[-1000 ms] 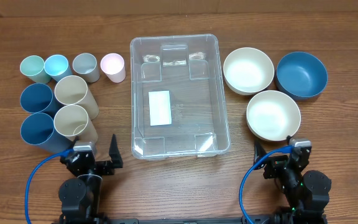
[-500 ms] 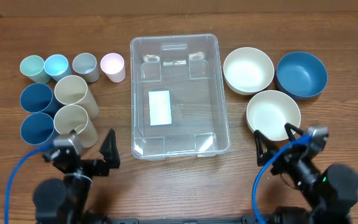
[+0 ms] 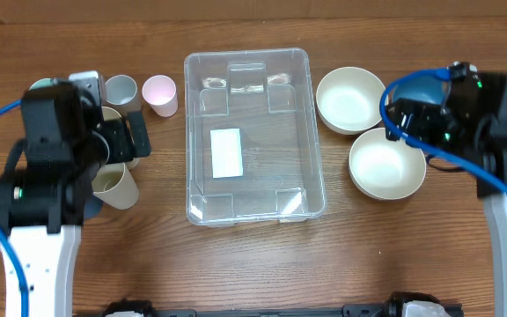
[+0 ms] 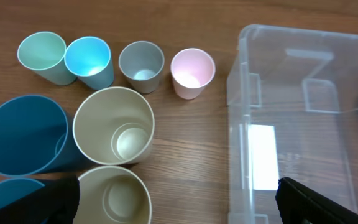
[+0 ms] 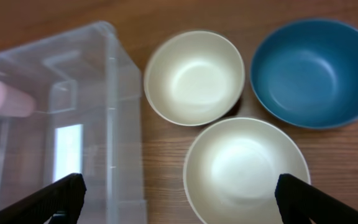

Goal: Pack container
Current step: 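Move both grippers toward the cups and bowls, then grasp the rim of the front cream bowl with the right gripper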

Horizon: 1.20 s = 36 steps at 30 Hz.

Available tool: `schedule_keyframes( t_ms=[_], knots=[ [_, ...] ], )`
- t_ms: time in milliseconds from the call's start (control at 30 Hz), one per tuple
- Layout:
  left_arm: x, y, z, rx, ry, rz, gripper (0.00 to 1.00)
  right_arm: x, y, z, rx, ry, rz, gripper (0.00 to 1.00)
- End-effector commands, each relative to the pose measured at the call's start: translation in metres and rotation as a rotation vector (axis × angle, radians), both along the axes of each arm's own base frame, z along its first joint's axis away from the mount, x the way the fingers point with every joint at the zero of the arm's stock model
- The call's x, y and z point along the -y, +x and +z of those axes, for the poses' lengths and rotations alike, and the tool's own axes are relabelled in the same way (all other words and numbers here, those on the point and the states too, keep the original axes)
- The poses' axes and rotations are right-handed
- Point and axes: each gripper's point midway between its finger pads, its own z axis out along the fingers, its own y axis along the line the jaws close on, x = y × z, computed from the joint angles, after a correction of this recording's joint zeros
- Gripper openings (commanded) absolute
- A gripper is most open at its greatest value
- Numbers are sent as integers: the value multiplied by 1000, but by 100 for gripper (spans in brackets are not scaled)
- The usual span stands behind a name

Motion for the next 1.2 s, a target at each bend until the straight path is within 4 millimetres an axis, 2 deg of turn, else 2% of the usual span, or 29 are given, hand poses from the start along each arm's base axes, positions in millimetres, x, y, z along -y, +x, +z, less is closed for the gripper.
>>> schedule_keyframes(
  t_ms=[0,33,167,267,367,467,600,700,833,933,1067,1167],
  knots=[
    [-6,8,-10,-58,37,2,100,16,-1,-38,-175,-50,-53,100],
    [-6,9,-17,-85,35,2,100,24,-3,-55,-251,-51,-127,100],
    [-6,9,-36,-164,33,0,100,55,-4,-93,-391,-19,-325,100],
    [-6,14,-47,-199,32,0,100,79,-12,-113,-448,48,-417,100],
    [-6,18,-57,-231,32,-1,100,90,-21,-128,-462,163,-438,100],
    [-6,22,-70,-271,31,-2,100,100,-33,-156,-483,223,-491,100],
    [-6,26,-83,-310,30,-2,100,91,-34,-180,-473,268,-469,90],
    [-6,29,-94,-345,28,-3,100,84,-34,-185,-476,261,-449,88],
    [-6,32,-106,-380,28,-4,100,94,-45,-196,-522,219,-552,83],
    [-7,32,-109,-390,27,-4,100,92,-48,-201,-531,221,-553,80],
    [-7,33,-109,-391,27,-4,100,90,-54,-211,-543,229,-566,80],
    [-7,33,-109,-391,27,-4,100,89,-53,-211,-540,236,-565,80]
  ],
)
